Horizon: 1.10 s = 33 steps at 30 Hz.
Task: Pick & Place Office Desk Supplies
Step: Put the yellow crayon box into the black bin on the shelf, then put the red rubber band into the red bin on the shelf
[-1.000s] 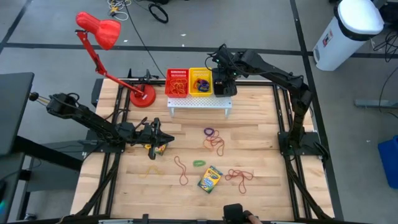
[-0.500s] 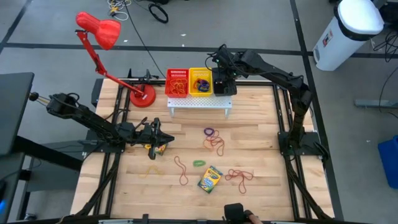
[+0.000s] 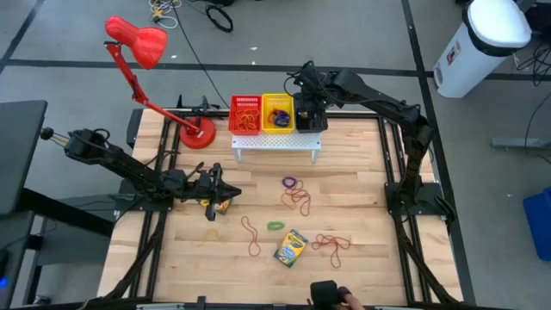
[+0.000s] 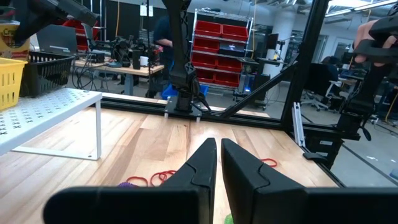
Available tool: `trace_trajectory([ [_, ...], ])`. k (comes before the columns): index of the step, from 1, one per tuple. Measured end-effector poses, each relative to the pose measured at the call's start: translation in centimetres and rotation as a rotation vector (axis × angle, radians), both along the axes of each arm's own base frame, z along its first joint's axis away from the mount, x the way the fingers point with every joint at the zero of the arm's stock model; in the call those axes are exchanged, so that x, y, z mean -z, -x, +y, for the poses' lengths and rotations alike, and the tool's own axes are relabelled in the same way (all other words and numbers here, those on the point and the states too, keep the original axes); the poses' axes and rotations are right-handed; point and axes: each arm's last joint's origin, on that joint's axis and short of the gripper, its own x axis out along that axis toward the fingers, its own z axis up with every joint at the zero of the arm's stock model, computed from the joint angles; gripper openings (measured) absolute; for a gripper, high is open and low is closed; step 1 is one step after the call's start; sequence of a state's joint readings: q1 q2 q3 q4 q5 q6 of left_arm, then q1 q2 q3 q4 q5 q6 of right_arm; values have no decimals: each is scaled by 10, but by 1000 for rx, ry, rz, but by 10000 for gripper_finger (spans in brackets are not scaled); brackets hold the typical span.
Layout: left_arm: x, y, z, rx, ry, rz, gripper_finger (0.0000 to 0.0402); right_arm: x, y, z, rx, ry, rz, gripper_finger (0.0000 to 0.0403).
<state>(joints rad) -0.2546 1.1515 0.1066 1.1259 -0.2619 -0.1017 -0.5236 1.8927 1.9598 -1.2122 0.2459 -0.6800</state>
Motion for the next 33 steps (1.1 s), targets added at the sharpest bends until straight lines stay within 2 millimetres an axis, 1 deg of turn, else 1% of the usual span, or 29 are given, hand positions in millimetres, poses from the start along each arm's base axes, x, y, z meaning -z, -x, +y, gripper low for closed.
trace_trajectory([
  [3,0,0,0,0,0,0,29,0,0,0,-2,0,0,227],
  [6,0,0,0,0,0,0,29,0,0,0,4,15,1,244],
  [9,0,0,0,0,0,0,29,-1,-1,-2,17,46,3,247],
  [16,0,0,0,0,0,0,29,-5,0,-3,38,104,0,242],
  [20,0,0,0,0,0,0,29,-17,5,5,63,160,-8,248],
  [23,0,0,0,0,0,0,29,-32,11,16,67,200,-38,255],
  [25,0,0,0,0,0,0,29,-44,16,27,82,220,-79,257],
  [27,0,0,0,0,0,0,29,-55,24,38,120,210,-135,251],
  [29,0,0,0,0,0,0,29,-64,33,50,153,150,-188,234],
  [31,0,0,0,0,0,0,29,-62,40,61,173,111,-233,204],
  [33,0,0,0,1,0,0,29,-52,48,70,177,118,-258,160],
])
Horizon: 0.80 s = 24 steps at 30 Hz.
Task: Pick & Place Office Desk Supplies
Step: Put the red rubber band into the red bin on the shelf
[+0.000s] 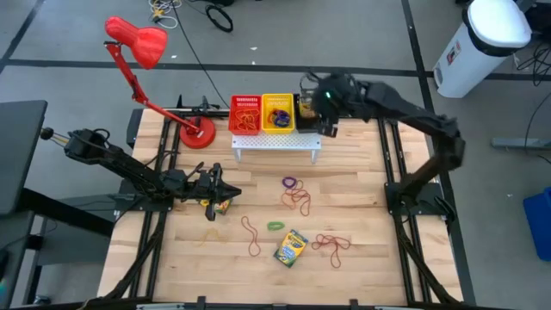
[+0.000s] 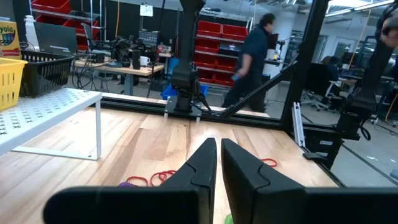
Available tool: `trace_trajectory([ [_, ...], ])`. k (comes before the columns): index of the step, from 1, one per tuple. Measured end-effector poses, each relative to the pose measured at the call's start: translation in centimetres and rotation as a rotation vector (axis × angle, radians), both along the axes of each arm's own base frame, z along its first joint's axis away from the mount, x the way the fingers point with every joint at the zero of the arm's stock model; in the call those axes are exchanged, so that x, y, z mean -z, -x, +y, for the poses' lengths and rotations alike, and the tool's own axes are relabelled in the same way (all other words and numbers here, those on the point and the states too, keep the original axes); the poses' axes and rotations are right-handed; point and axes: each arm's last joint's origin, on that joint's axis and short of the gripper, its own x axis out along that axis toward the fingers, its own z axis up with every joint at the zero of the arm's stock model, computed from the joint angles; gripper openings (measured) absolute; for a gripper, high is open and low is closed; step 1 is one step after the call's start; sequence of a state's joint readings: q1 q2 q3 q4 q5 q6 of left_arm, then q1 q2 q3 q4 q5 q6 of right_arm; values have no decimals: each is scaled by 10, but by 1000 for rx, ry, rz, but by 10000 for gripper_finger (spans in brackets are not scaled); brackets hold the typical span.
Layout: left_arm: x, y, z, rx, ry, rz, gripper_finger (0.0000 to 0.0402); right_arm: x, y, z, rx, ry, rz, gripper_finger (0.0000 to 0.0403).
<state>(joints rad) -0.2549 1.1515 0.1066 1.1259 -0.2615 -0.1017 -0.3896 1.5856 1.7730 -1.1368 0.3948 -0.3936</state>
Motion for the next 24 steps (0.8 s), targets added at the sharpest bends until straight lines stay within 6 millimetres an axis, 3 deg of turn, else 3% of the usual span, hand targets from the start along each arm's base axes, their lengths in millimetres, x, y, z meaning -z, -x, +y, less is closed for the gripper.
trace_trajectory([
  [4,-1,0,0,0,9,-5,29,37,19,18,-1,4,-88,50],
  [6,-4,0,0,1,26,-42,29,56,29,28,-6,-22,-188,14],
  [12,-7,1,0,1,32,-72,29,120,49,63,-72,-122,-505,38],
  [16,-7,1,0,2,36,-72,29,161,56,82,-124,-149,-621,30],
  [20,-7,1,0,8,91,-73,29,188,62,96,-175,-168,-660,7],
  [24,-5,0,1,1,191,-47,29,204,68,105,-186,-215,-679,12],
])
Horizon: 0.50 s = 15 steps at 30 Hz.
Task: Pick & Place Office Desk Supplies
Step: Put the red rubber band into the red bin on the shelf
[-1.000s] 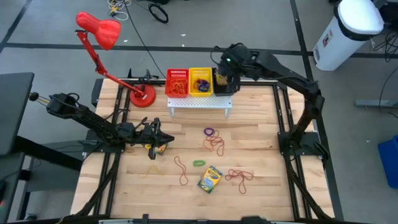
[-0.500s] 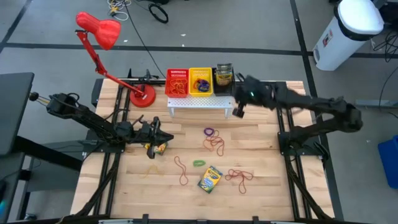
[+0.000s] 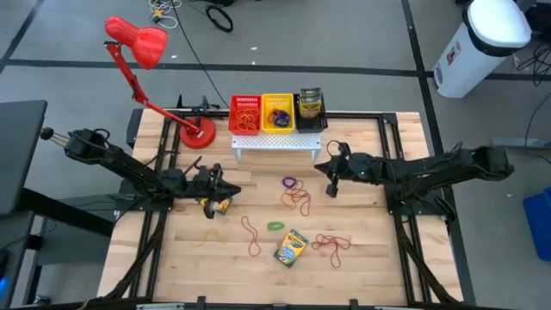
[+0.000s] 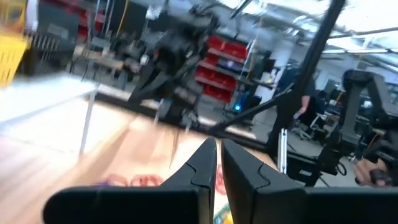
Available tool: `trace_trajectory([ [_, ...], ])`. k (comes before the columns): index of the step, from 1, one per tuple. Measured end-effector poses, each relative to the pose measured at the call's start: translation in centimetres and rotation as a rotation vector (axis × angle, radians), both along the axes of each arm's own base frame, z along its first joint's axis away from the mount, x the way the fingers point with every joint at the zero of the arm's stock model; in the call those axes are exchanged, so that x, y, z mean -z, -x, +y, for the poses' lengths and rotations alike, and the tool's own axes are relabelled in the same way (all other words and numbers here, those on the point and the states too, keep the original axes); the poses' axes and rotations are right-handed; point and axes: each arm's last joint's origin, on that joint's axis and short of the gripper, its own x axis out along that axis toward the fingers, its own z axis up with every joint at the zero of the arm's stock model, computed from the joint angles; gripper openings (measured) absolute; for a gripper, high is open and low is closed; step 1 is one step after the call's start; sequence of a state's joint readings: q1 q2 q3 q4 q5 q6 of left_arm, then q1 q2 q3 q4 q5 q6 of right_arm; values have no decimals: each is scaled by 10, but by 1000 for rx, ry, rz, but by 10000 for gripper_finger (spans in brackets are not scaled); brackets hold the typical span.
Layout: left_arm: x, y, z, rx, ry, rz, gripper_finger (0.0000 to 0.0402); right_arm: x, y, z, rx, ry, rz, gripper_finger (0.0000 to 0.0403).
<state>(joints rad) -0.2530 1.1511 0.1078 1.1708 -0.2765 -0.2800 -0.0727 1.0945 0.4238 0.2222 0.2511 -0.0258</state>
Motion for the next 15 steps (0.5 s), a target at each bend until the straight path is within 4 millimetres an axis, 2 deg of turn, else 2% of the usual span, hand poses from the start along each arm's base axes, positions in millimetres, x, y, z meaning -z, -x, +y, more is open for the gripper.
trace_trajectory([
  [3,7,-1,2,-15,30,69,29,3,1,4,-22,-30,-16,24],
  [8,23,-8,1,-52,-33,290,29,8,-7,19,-100,-117,-43,28],
  [15,33,-31,-5,-49,-131,466,29,37,-17,44,-76,-194,86,38],
])
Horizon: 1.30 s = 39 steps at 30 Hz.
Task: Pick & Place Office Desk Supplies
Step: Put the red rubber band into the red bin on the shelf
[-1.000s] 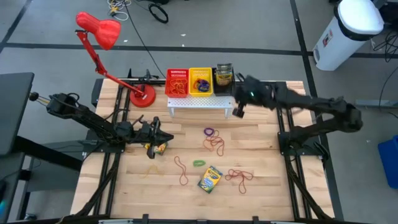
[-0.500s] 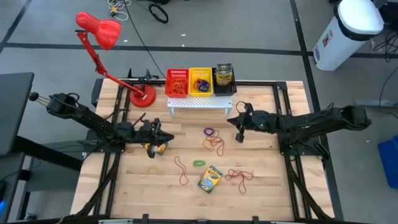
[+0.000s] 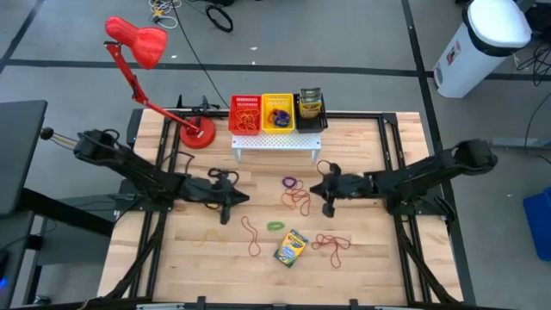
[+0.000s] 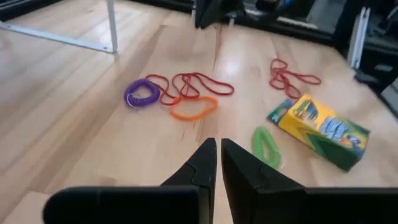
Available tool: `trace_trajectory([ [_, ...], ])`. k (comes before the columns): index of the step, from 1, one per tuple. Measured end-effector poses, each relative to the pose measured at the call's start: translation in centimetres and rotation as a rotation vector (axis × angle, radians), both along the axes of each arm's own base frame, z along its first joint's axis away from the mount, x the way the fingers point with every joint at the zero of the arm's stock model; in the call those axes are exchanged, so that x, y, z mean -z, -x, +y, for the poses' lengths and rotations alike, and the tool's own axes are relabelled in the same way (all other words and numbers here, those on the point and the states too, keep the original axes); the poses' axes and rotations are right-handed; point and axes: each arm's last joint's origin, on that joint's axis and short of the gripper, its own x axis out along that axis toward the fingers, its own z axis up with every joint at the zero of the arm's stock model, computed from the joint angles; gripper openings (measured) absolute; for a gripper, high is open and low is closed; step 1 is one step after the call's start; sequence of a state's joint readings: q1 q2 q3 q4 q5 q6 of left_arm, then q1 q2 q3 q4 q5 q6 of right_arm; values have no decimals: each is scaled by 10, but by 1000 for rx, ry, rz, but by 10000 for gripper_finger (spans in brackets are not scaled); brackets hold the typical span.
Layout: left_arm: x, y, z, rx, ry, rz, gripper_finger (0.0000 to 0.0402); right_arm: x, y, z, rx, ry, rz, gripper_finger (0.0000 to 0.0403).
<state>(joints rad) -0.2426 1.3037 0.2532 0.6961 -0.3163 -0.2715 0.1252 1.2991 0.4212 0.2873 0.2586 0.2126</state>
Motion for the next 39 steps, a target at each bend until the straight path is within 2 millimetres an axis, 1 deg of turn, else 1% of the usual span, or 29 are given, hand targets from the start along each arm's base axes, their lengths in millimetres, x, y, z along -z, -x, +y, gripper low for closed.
trace_trajectory([
  [3,5,-5,-1,13,-41,0,29,13,-9,5,12,-27,60,69],
  [6,10,-10,-1,15,-55,-15,29,23,-21,8,8,-21,119,112],
  [8,14,-11,-1,9,-52,-8,29,29,-30,9,5,-11,189,137],
  [10,19,-12,0,1,-41,12,29,34,-37,10,7,0,267,152],
  [12,23,-12,-1,-6,-23,28,29,36,-44,11,14,13,329,156],
  [14,26,-13,-1,-9,-9,40,29,37,-51,11,42,38,383,149],
  [16,26,-13,-2,-9,-4,39,29,36,-56,11,59,42,416,130],
  [18,26,-13,-2,-8,1,36,29,37,-60,12,62,46,444,101],
  [21,24,-13,-2,-6,-2,20,29,34,-63,12,59,42,455,45],
  [22,24,-13,-2,-6,-2,17,29,33,-63,13,58,42,454,25],
  [23,24,-13,-1,-8,-1,16,29,29,-63,13,58,42,446,13],
  [24,24,-14,-1,-9,2,13,29,25,-64,13,62,44,430,9],
  [27,21,-16,-1,-22,0,2,34,11,-63,13,56,31,379,18],
  [30,15,-24,-1,-38,-3,-11,49,-2,-59,12,43,39,345,7],
  [34,5,-38,2,-52,-32,-14,82,-13,-56,11,30,56,312,9],
  [39,-9,-54,8,-70,-59,-23,131,-32,-63,14,-56,54,153,5],
])
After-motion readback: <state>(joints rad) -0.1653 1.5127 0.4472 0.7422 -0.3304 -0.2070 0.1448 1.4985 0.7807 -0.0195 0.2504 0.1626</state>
